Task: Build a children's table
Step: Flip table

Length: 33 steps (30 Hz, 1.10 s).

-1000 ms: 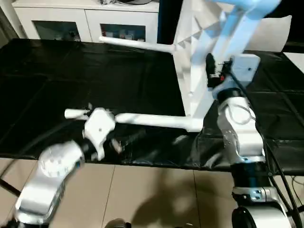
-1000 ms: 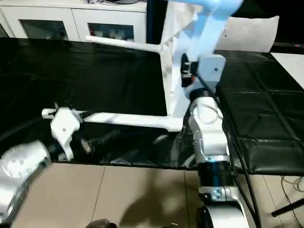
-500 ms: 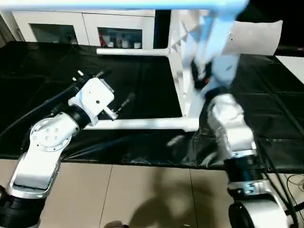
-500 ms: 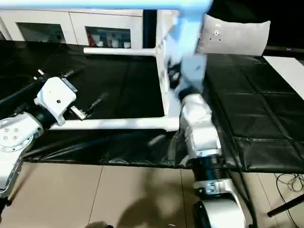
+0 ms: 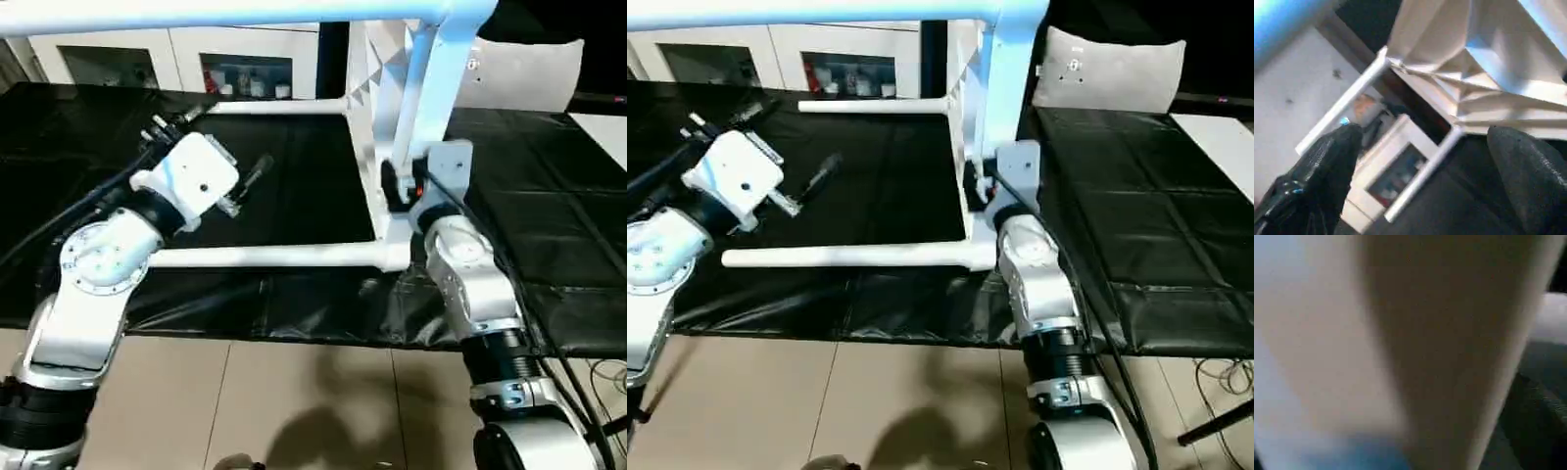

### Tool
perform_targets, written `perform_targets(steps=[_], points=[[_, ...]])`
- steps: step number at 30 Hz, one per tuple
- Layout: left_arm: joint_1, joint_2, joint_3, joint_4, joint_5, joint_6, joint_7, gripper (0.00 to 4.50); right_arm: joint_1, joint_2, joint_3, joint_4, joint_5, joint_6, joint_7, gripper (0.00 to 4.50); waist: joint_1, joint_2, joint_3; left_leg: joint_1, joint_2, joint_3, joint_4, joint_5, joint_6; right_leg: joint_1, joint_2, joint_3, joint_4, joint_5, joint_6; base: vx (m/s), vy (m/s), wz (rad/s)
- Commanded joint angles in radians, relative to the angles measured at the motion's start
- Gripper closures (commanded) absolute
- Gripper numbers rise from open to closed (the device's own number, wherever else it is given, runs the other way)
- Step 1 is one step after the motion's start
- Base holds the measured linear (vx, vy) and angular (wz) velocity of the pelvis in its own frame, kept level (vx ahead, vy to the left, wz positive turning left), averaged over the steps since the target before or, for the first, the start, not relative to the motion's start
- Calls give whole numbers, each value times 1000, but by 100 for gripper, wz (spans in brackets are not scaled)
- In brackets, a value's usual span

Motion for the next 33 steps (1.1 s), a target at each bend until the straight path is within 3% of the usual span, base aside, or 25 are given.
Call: perform_targets(steps=[1,14,17,24,28,33], points=[[-9,17,-5,-1,30,-34,14,0,4,-7,-10,21,1,-3,5,13,-5,5,-61,14,60,-29,-92,-254,-53,35,-68,55,-75,-262,-143,0,0,0],[-11,40,-26,1,100,-173,36,0,-12,-7,-19,75,10,-35,18,133,0,6,-60,13,62,-31,-94,-268,-55,34,-71,55,-75,-265,-148,0,0,0],[-21,52,-15,-1,113,-214,46,0,-10,-6,-17,81,13,-41,24,155,0,2,-60,15,63,-30,-95,-283,-56,31,-71,56,-76,-282,-146,0,0,0],[-53,54,22,2,149,-285,102,0,-16,-6,-16,95,11,-54,32,227,1,5,-59,13,62,-32,-95,-289,-59,31,-71,56,-76,-284,-146,0,0,0],[-118,67,49,59,243,-286,197,0,-18,-8,-15,101,11,-61,34,246,0,6,-60,13,61,-32,-94,-283,-60,32,-70,56,-75,-273,-144,0,0,0],[-165,60,55,114,284,-279,245,0,-18,-9,-14,104,10,-66,35,255,1,6,-63,12,61,-31,-92,-256,-57,33,-71,56,-72,-242,-153,0,0,0]])
